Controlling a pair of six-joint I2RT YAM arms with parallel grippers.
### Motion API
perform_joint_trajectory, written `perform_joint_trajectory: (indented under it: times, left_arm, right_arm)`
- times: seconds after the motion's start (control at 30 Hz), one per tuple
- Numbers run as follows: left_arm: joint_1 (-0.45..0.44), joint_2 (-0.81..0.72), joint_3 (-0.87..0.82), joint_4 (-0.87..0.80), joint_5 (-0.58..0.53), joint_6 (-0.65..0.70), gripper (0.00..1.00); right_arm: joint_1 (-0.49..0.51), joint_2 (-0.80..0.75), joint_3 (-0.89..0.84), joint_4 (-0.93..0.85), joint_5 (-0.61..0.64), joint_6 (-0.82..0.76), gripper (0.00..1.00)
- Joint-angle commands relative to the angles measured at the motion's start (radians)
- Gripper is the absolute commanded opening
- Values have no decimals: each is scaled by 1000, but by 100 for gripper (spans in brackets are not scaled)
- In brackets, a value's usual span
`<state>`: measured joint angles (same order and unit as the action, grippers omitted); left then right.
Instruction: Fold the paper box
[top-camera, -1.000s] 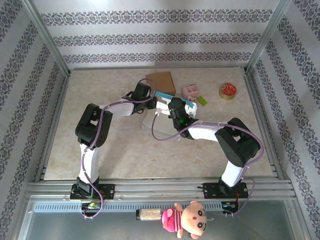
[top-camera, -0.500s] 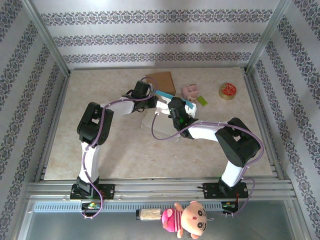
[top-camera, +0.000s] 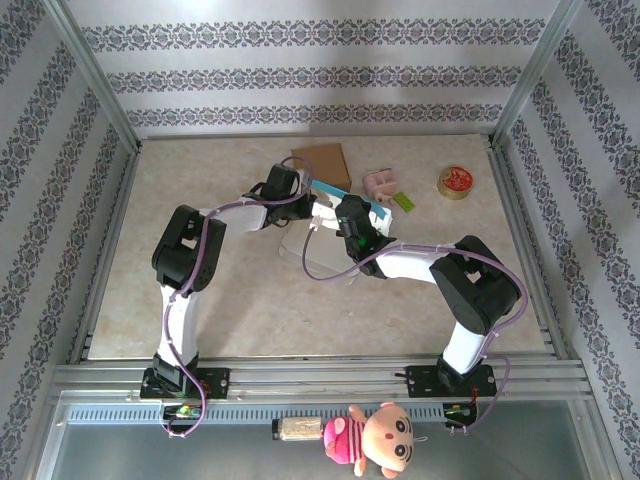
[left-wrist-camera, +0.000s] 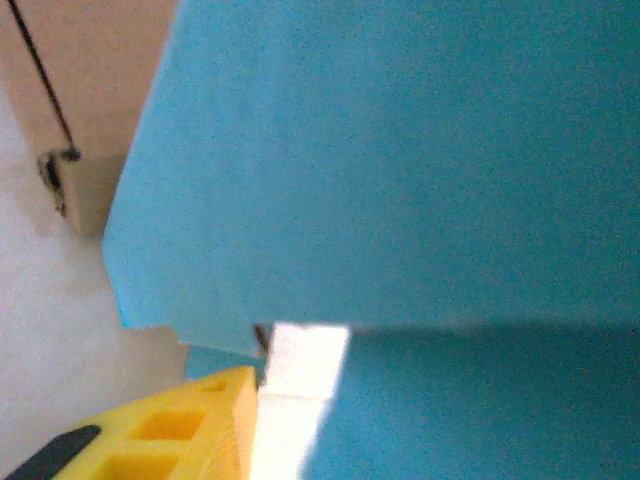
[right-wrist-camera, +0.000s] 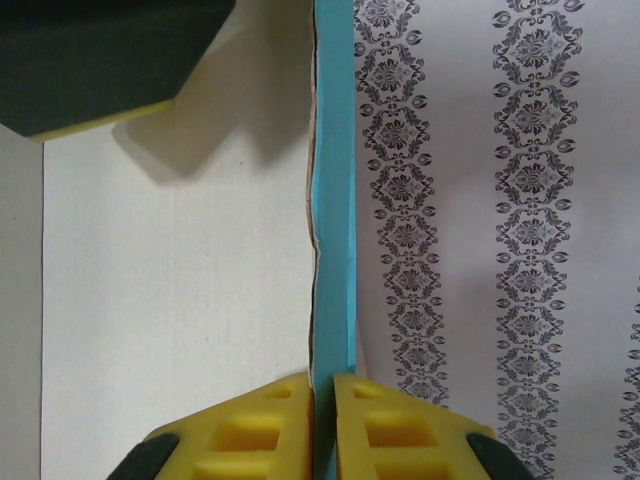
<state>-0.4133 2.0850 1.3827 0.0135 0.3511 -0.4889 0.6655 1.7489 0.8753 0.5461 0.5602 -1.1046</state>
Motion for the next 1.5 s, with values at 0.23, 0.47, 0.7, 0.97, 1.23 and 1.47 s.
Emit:
perform_joint_trajectory:
  times: [0.23, 0.47, 0.7, 0.97, 1.23, 1.47]
  left_arm:
    - [86, -250, -15, -170, -152, 234, 46]
    - [98, -140, 138, -353, -98, 371, 49]
    - [98, -86, 174, -351, -74, 354, 48]
    - [98, -10, 240, -318, -42, 308, 42]
    - [92, -10, 281, -390, 34, 192, 18]
    - [92, -97, 211, -381, 100, -8, 13]
  right_arm:
    - [15, -12, 1, -63, -17, 14, 14]
    - [17, -7, 2, -66, -15, 14, 14]
    - [14, -8, 4, -68, -15, 10, 14]
    - [19, -11, 5, -74, -14, 15, 14]
    - [20, -6, 14, -81, -5, 25, 14]
    - [23, 14, 26, -78, 8, 25, 14]
